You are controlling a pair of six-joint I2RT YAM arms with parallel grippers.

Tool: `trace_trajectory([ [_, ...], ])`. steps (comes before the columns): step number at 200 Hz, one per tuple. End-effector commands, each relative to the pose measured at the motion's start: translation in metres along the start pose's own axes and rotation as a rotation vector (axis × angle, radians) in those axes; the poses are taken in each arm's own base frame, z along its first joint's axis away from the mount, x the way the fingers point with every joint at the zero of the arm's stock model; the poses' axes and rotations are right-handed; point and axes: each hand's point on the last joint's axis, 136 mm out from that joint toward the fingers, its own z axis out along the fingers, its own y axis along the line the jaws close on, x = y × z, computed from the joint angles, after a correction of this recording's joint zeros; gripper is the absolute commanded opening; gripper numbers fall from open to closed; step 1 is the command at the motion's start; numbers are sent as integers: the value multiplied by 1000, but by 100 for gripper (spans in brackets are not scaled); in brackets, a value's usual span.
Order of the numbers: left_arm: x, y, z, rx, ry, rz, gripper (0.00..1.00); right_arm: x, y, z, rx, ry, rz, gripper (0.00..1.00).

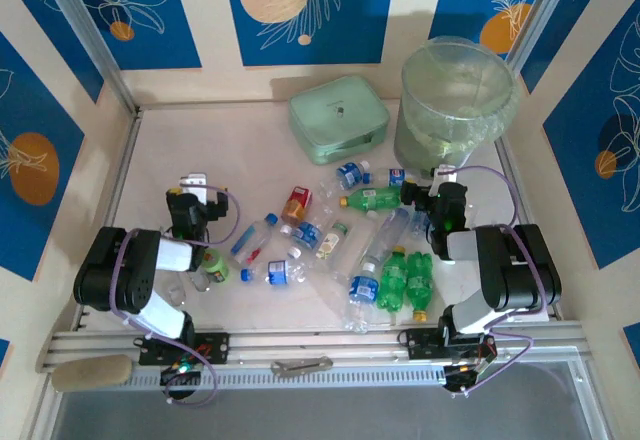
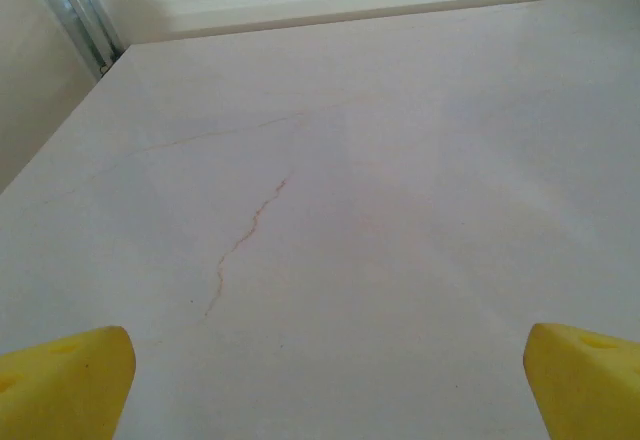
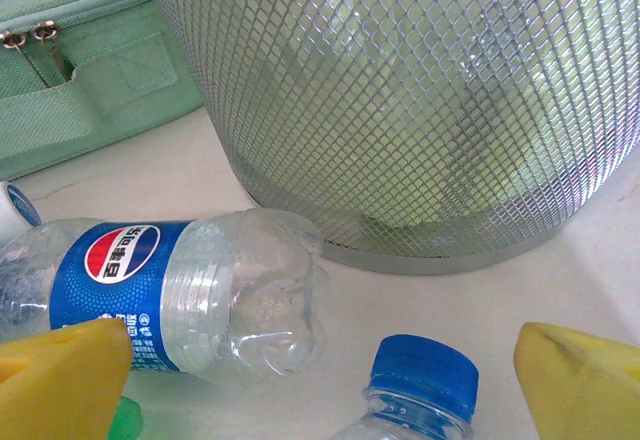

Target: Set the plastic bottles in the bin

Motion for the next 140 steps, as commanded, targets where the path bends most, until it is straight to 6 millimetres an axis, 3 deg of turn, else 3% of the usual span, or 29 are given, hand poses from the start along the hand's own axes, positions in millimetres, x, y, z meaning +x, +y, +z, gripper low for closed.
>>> trace_trajectory([
  [1, -8, -4, 3, 18, -20, 0, 99, -10, 0, 1, -2, -33, 0, 99],
  [140, -7, -4, 4, 22, -15, -2, 99, -10, 0, 1, -5, -30, 4, 99],
])
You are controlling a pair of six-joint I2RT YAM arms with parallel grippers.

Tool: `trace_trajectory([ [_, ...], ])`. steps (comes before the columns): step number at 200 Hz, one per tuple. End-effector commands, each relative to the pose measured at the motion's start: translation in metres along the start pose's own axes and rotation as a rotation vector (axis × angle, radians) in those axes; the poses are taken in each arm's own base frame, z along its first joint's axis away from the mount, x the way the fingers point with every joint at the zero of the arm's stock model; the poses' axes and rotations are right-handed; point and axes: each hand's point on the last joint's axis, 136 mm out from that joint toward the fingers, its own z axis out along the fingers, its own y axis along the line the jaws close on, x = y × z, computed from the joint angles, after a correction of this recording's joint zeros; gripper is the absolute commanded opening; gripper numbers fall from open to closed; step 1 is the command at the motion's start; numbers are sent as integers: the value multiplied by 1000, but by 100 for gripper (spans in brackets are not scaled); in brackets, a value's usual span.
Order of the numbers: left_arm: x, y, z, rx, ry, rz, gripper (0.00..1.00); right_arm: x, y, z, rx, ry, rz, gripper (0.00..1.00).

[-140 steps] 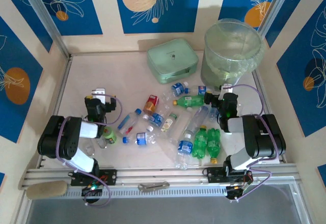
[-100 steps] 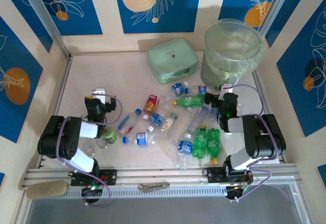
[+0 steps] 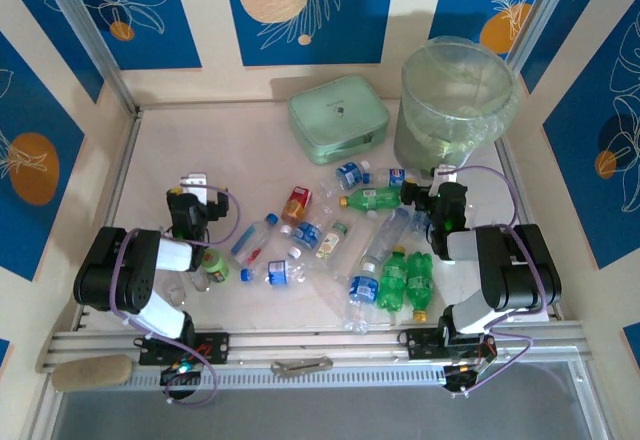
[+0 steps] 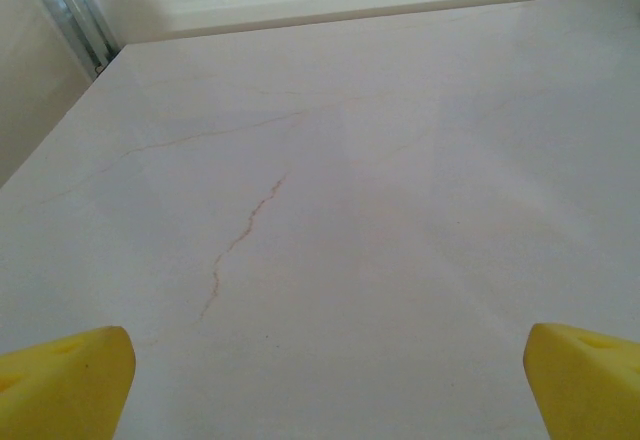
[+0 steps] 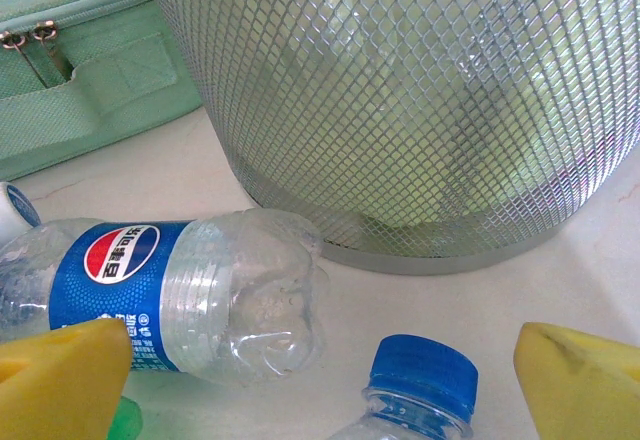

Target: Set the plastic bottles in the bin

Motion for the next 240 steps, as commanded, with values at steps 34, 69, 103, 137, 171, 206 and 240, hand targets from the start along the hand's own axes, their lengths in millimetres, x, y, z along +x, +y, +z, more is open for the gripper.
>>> trace_trajectory([
  [34, -9, -3, 3, 15, -23, -1, 99, -10, 1, 0, -6, -35, 1, 99],
  [69, -9, -2, 2, 7, -28, 1, 99, -14, -3, -3, 32, -45, 8, 99],
  [103, -24, 5, -8, -34, -22, 6, 99, -16, 13, -18, -3, -135, -65, 98],
  [137, -59, 7, -21, -99, -49, 40, 100, -40, 23, -37, 13, -126, -108, 98],
  [171, -110, -22, -34, 68, -81, -124, 99, -67, 27, -65, -8, -67, 9, 97],
  [206, -142, -60, -47, 240, -48, -244, 99, -66, 24, -93, 9, 32, 191, 97],
  [240, -139, -101, -62, 336, -1, -267, 99, -39, 40, -116, -38, 295, 359, 96],
])
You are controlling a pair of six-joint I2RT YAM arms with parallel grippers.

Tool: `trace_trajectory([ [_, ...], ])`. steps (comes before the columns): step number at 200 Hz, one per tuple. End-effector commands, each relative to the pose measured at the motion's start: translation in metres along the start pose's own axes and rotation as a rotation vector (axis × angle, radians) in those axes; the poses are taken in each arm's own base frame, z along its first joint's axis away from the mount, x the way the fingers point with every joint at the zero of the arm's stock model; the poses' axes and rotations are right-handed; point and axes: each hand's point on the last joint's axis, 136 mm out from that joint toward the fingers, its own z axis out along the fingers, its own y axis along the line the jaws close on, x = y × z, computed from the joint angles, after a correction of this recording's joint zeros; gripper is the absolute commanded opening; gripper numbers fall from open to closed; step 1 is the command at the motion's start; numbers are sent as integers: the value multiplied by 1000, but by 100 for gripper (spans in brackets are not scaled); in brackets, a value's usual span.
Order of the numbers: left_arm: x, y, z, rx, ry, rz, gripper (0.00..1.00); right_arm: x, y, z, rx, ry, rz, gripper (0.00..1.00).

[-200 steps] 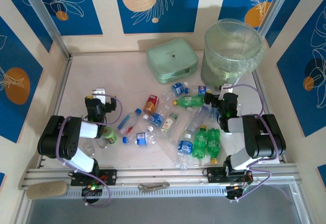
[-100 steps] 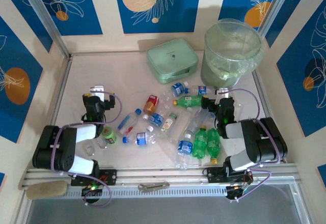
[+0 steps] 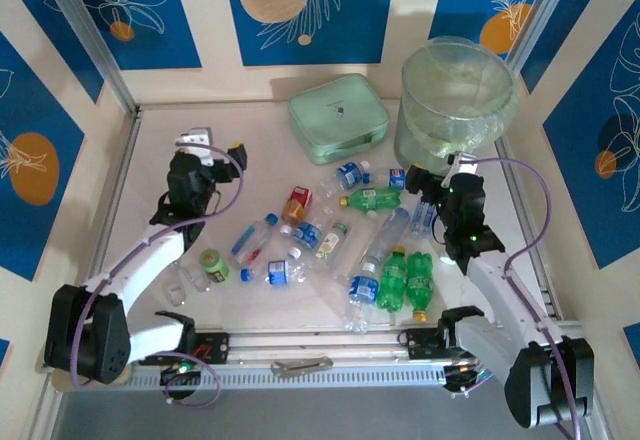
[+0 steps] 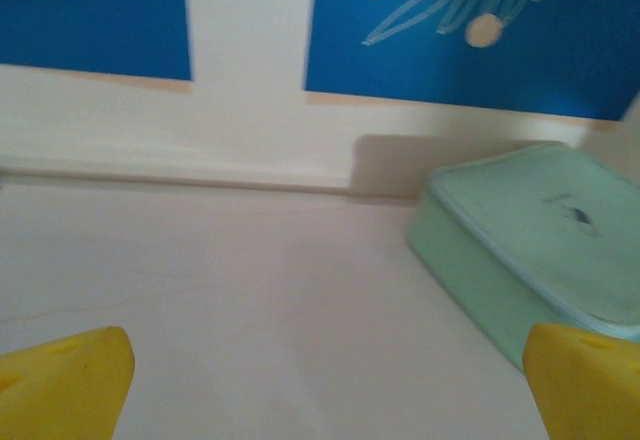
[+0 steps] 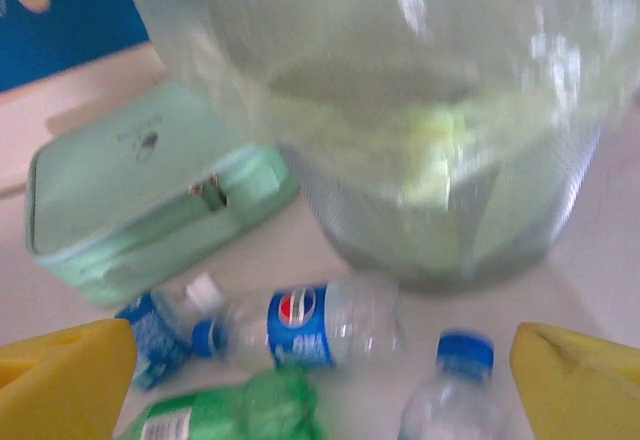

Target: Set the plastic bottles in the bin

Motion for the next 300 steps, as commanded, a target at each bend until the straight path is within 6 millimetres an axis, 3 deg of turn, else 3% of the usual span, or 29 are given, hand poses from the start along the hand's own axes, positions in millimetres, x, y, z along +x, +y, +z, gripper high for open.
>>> trace_trajectory([
  [1, 27, -30, -4, 78, 122, -64, 100, 49, -1, -18, 31, 299, 157, 96],
  [47, 61, -95, -4, 241, 238, -142, 99, 93, -6, -37, 138, 606, 252, 93],
  [63, 69, -112, -4, 282, 258, -154, 99, 98, -16, -35, 196, 648, 213, 92],
  [86, 76, -133, -1, 338, 288, -172, 100, 98, -22, -25, 233, 703, 191, 83],
  [112, 81, -151, 1, 386, 321, -159, 99, 97, -38, -12, 303, 714, 194, 83],
  [137, 88, -159, 2, 403, 342, -152, 99, 101, -51, 5, 336, 723, 214, 82],
  [213, 96, -160, 4, 393, 359, -133, 99, 123, -54, 47, 321, 764, 237, 74],
  [300, 99, -158, 3, 388, 366, -147, 99, 138, -59, 60, 328, 778, 244, 68],
])
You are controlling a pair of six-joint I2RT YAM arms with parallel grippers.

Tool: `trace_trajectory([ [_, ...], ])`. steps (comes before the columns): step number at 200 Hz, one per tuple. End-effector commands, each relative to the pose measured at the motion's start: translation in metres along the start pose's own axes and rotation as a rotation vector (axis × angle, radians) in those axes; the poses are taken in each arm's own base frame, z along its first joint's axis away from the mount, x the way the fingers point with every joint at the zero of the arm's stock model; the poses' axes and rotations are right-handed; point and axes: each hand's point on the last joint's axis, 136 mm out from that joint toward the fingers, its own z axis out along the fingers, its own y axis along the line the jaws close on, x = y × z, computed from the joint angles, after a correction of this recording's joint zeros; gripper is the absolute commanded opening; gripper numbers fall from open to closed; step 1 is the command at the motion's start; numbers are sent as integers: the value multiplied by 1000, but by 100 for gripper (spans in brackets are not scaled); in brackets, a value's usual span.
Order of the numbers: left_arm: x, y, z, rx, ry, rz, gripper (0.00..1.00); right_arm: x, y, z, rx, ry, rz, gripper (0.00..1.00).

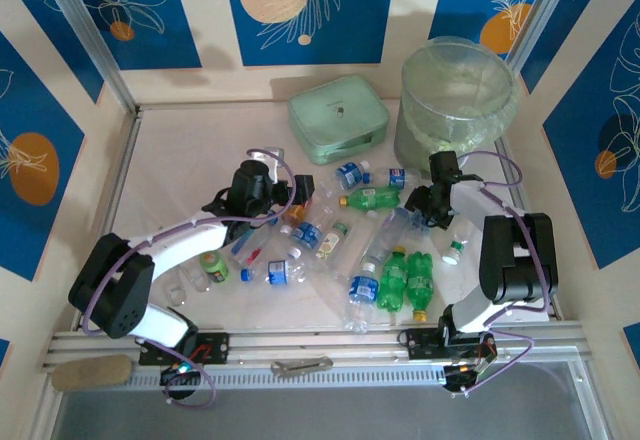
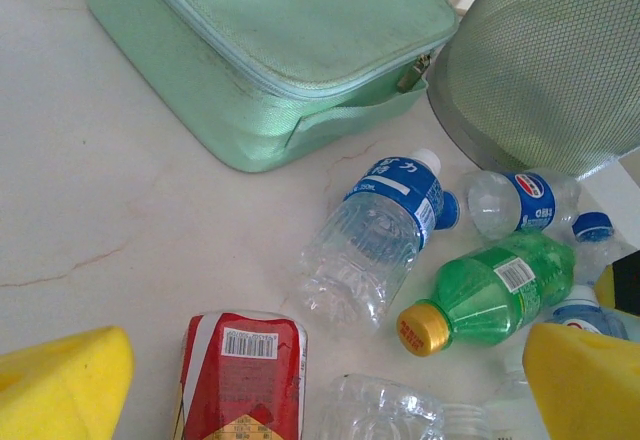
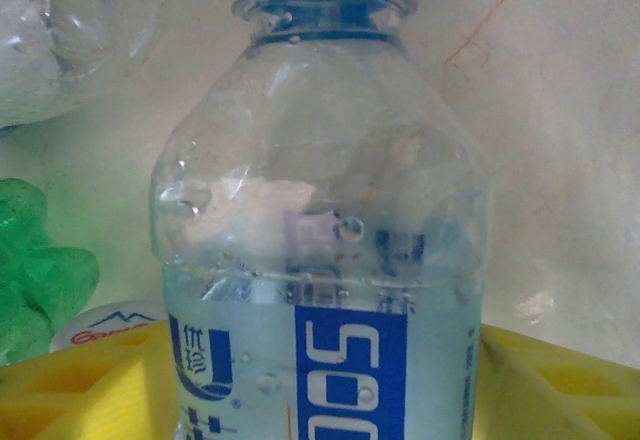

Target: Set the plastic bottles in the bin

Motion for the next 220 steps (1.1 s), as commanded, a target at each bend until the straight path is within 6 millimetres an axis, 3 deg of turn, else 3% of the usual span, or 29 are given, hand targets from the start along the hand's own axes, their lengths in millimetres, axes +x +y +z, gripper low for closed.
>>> trace_trajectory([
  [1, -7, -10, 0, 27, -13, -3, 99, -6, 6, -1, -26, -11, 4, 68],
  [49, -8, -8, -3, 17, -25, -11, 99, -9, 6, -9, -34, -39, -13, 55],
  [80, -10, 0, -6, -16, -54, -34, 99, -11, 10, -32, -66, -79, -33, 52],
  [101, -12, 10, -9, -48, -76, -52, 99, -12, 16, -60, -115, -118, -51, 50],
  [147, -13, 39, -13, -64, -107, -180, 99, -5, 43, -140, -305, -238, -101, 47],
  [181, -8, 62, -16, -72, -125, -291, 99, -7, 34, -193, -333, -398, -42, 46],
  [220, -9, 66, -22, -64, -130, -308, 99, -19, 37, -252, -436, -594, -4, 43],
])
